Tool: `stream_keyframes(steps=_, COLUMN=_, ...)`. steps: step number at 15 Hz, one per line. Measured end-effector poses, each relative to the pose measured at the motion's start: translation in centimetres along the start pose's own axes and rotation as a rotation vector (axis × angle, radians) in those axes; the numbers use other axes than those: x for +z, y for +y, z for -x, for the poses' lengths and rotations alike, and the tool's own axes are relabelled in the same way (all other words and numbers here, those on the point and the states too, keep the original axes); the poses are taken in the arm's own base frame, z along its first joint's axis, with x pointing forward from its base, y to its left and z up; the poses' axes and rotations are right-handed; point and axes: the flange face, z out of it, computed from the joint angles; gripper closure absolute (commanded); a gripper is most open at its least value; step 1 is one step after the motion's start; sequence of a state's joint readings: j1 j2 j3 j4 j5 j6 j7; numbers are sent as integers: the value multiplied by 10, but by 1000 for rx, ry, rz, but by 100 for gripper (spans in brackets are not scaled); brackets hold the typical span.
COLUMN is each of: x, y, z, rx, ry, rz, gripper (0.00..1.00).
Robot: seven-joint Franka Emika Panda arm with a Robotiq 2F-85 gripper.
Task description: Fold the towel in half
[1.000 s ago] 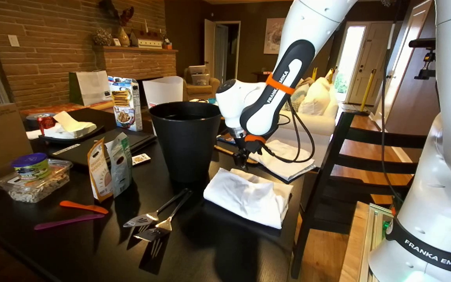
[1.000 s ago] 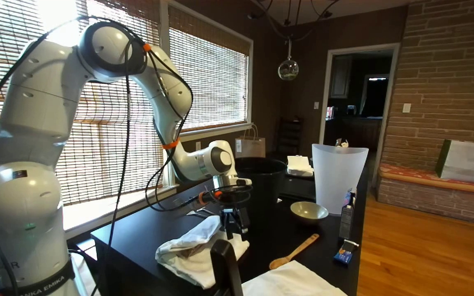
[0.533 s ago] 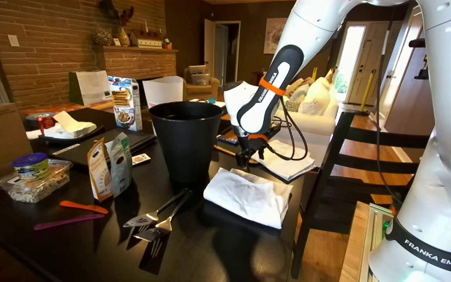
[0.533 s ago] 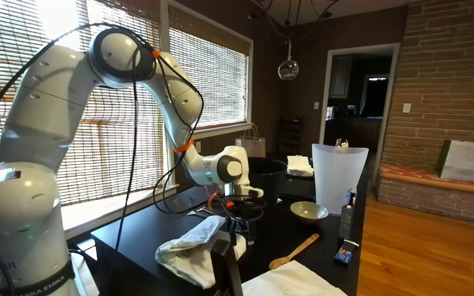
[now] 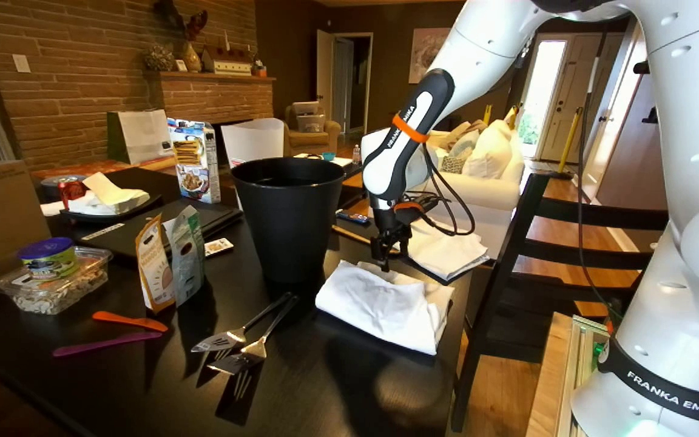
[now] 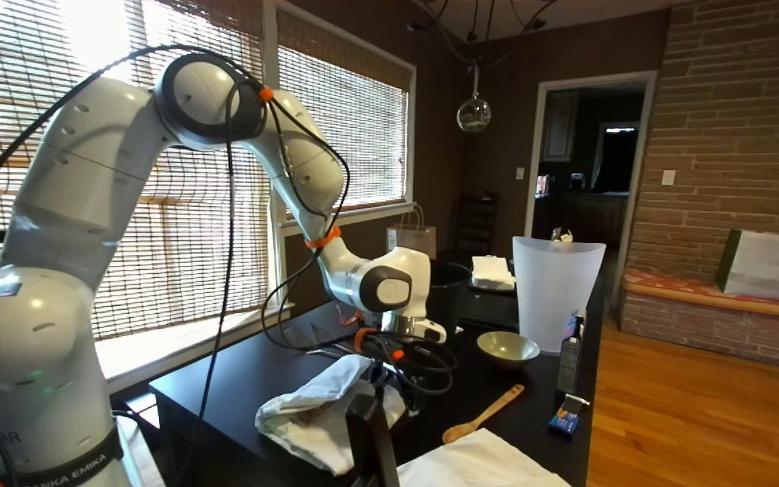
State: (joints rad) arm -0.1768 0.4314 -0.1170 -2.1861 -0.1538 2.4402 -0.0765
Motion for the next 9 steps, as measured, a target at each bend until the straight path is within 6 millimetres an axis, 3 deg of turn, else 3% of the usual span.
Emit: stream_keyframes(steps=9, x=11, y=4, z=5, rx=-79, ry=-90, rz=-102, gripper=0)
